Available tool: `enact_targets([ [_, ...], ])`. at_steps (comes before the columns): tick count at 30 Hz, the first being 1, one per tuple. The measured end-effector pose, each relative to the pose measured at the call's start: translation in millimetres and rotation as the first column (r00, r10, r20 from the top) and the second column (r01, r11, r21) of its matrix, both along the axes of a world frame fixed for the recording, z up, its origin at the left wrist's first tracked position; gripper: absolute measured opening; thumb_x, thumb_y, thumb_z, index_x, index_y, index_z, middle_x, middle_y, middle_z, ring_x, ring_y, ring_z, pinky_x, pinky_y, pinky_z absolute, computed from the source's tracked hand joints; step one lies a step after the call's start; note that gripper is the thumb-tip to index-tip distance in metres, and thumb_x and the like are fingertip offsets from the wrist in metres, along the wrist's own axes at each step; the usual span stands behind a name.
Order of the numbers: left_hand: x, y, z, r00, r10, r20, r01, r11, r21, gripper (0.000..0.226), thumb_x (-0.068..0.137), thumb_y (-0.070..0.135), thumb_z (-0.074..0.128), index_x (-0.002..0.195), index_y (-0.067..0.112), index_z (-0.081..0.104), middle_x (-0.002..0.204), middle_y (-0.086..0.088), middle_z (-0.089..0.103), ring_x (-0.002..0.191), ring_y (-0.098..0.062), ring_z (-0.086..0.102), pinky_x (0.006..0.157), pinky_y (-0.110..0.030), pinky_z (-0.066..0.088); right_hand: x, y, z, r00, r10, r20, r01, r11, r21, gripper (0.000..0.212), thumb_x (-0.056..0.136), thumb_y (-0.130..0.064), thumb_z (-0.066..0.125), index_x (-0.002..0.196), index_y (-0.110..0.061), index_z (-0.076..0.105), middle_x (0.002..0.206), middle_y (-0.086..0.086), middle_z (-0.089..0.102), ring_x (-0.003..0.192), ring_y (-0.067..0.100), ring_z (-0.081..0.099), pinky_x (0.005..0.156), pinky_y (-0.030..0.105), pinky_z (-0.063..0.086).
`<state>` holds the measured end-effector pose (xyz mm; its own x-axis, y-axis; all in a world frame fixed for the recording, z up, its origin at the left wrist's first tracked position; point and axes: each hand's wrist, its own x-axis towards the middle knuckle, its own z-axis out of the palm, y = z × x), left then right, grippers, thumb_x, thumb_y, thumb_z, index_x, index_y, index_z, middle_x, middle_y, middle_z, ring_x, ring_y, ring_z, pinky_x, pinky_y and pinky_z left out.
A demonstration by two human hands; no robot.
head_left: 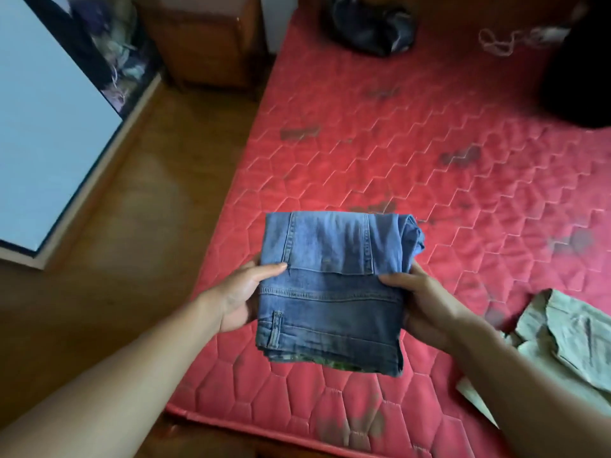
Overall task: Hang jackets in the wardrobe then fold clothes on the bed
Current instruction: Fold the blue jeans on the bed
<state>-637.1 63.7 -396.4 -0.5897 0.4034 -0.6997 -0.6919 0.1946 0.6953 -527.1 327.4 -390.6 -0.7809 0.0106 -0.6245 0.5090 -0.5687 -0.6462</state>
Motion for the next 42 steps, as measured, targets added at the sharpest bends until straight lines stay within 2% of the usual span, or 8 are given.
enact_targets([
  [6,54,-53,165,0.999,0.045,-0.007,-0.044,0.994,0.098,0.031,0.096,0.009,0.056,0.124,0.0,0.064,0.114,-0.023,0.072,0.1,-0.035,0.073,0.078,-0.043,0.062,55,-54,159,0.989,-0.024,-0.146,0.009,0.994,-0.104,0.056,0.089,0.009,0.05,0.139,-0.017,0.054,0.135,0.02,0.064,0.12,0.039,0.064,0.095,0.051,0.056],
  [9,81,-76,224,0.998,0.063,0.002,-0.062,0.988,0.14,0.033,0.097,0.015,0.057,0.127,0.004,0.062,0.118,-0.023,0.071,0.105,-0.037,0.071,0.085,-0.046,0.06,78,-80,212,0.983,-0.05,-0.176,0.025,0.989,-0.145,0.057,0.09,0.008,0.051,0.141,-0.017,0.053,0.136,0.021,0.063,0.119,0.04,0.064,0.093,0.05,0.056],
  [13,111,-102,273,0.993,0.118,-0.029,-0.11,0.975,0.195,0.034,0.1,0.017,0.052,0.132,0.008,0.06,0.119,-0.022,0.071,0.102,-0.034,0.073,0.071,-0.04,0.062,100,-107,259,0.972,-0.044,-0.229,0.007,0.987,-0.16,0.053,0.091,0.008,0.048,0.138,-0.015,0.055,0.132,0.021,0.065,0.111,0.037,0.069,0.087,0.048,0.059],
  [21,155,-160,316,0.949,0.315,-0.019,-0.304,0.929,0.211,0.041,0.099,0.027,0.055,0.137,0.009,0.057,0.126,-0.02,0.068,0.114,-0.036,0.067,0.08,-0.044,0.062,86,-147,301,0.946,0.137,-0.293,-0.183,0.973,-0.138,0.052,0.089,0.006,0.049,0.137,-0.012,0.056,0.132,0.022,0.065,0.11,0.036,0.069,0.089,0.048,0.059],
  [26,177,-216,333,0.887,0.455,-0.082,-0.438,0.883,0.168,0.04,0.093,0.033,0.059,0.126,0.011,0.067,0.123,-0.018,0.07,0.115,-0.035,0.067,0.109,-0.054,0.044,62,-200,315,0.891,0.303,-0.339,-0.359,0.926,-0.114,0.049,0.09,0.005,0.047,0.135,-0.012,0.057,0.132,0.022,0.065,0.113,0.037,0.067,0.092,0.05,0.058],
  [29,188,-255,346,0.835,0.524,-0.165,-0.497,0.849,0.179,0.028,0.092,0.03,0.06,0.114,0.019,0.074,0.116,-0.015,0.074,0.104,-0.032,0.072,0.102,-0.051,0.049,51,-243,325,0.852,0.377,-0.364,-0.436,0.895,-0.093,0.049,0.091,0.004,0.047,0.137,-0.011,0.055,0.134,0.022,0.064,0.115,0.038,0.065,0.091,0.049,0.058],
  [38,179,-394,364,0.744,0.593,-0.309,-0.579,0.802,0.144,0.031,0.101,0.028,0.056,0.13,0.017,0.061,0.113,-0.013,0.075,0.099,-0.028,0.074,0.069,-0.035,0.062,16,-388,350,0.767,0.49,-0.415,-0.54,0.842,-0.003,0.043,0.094,0.004,0.045,0.132,-0.011,0.058,0.125,0.019,0.069,0.106,0.035,0.071,0.081,0.045,0.06],
  [42,155,-476,363,0.735,0.585,-0.343,-0.568,0.807,0.161,0.033,0.101,0.028,0.056,0.132,0.017,0.059,0.118,-0.012,0.073,0.106,-0.029,0.072,0.078,-0.036,0.06,-6,-467,348,0.769,0.487,-0.413,-0.534,0.845,0.003,0.044,0.094,0.004,0.045,0.133,-0.012,0.057,0.129,0.02,0.067,0.109,0.035,0.069,0.083,0.046,0.06],
])
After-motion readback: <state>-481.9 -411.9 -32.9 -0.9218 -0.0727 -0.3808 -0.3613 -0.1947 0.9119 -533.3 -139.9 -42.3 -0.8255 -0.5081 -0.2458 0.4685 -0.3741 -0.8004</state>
